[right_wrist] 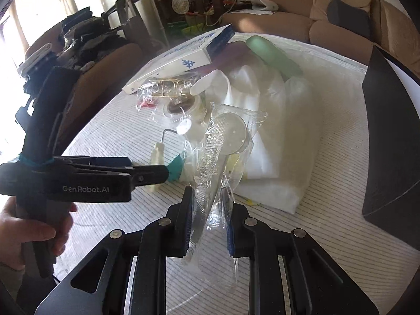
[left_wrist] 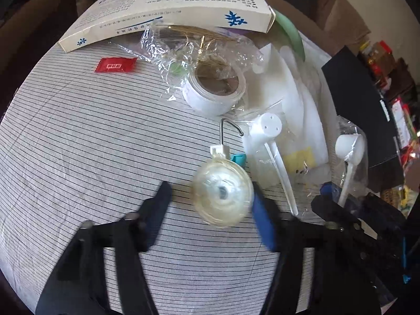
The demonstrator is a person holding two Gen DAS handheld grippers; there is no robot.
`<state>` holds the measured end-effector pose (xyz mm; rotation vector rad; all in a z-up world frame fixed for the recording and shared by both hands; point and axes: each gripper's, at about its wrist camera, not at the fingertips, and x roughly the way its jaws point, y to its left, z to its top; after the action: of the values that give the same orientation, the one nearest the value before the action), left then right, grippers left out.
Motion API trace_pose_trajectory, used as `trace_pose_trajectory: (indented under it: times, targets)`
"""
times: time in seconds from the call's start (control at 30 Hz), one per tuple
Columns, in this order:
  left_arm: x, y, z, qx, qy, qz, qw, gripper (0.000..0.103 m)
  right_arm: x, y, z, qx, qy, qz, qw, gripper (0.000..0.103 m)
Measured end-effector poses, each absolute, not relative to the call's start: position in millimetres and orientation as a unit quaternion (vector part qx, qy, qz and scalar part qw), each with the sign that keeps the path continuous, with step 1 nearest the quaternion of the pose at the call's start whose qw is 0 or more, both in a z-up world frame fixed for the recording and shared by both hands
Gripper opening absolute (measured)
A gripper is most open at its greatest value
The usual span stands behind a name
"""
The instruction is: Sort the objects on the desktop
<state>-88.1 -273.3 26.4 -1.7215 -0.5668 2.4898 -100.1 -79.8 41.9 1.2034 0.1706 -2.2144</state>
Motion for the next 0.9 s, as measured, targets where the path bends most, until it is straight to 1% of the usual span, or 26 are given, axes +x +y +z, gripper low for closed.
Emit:
trace_pose_trajectory:
  times: [0.03,0.23,0.3,0.37,0.4,0.43,0.5,0.53,0.57,0.6,0.67,0.7,0.73,0.83,0.9]
  targets:
    - [-87.8,-276.6,25.7,-0.559,-0.191,0.806,0.034,0.038,-102.7,-83.0,38.8,0.455,0.069,-0.835,0.301,0.023]
    - [-85.9,-290.5,32.5,-0.554,-0.227,0.8,0.047,0.038,-111.1,-102.3,20.6,0.461,0.099,-0.83,0.297,0.027]
    - [-84.3,-295.2,39.6,-0.545,-0.232,0.804,0.05,0.038,-113.3,-109.9,18.0,0.46,0.106,-0.829,0.298,0.035]
    - [-83.4,-300.4,44.2,-0.539,-0.244,0.805,0.054,0.037,-115.6,-118.7,15.9,0.462,0.106,-0.828,0.301,0.053]
    - [-83.5,-302.6,45.7,-0.537,-0.248,0.804,0.056,0.037,-116.4,-123.3,14.9,0.463,0.108,-0.826,0.302,0.058]
    - [-83.9,-304.1,46.2,-0.537,-0.25,0.804,0.056,0.037,-117.0,-128.7,12.9,0.464,0.118,-0.825,0.299,0.065]
    - [-85.2,-305.6,45.3,-0.538,-0.254,0.802,0.056,0.037,-116.0,-142.5,5.2,0.46,0.163,-0.827,0.278,0.065]
    - [-85.6,-306.4,44.1,-0.539,-0.257,0.8,0.058,0.037,-114.0,-149.2,2.0,0.45,0.192,-0.831,0.267,0.062]
    - [-85.9,-307.2,42.1,-0.541,-0.259,0.798,0.059,0.037,-112.8,-151.3,1.9,0.439,0.2,-0.836,0.261,0.046]
    - [-85.9,-307.6,39.8,-0.542,-0.26,0.797,0.061,0.037,-114.2,-149.9,2.4,0.44,0.193,-0.838,0.258,0.042]
    - [-88.2,-304.6,36.6,-0.546,-0.258,0.795,0.063,0.036,-119.0,-139.8,7.2,0.451,0.145,-0.839,0.269,0.026]
    - [-91.6,-300.3,35.2,-0.547,-0.257,0.794,0.063,0.034,-120.7,-134.1,10.9,0.453,0.122,-0.839,0.275,0.023]
    - [-91.9,-299.2,34.8,-0.548,-0.255,0.794,0.064,0.034,-122.1,-128.2,14.3,0.456,0.101,-0.839,0.279,0.021]
    - [-90.8,-294.8,30.2,-0.557,-0.252,0.789,0.067,0.035,-122.1,-113.4,23.0,0.465,0.056,-0.834,0.291,0.016]
    - [-89.7,-294.5,25.4,-0.563,-0.252,0.784,0.066,0.037,-119.8,-105.3,30.2,0.469,0.042,-0.831,0.297,0.016]
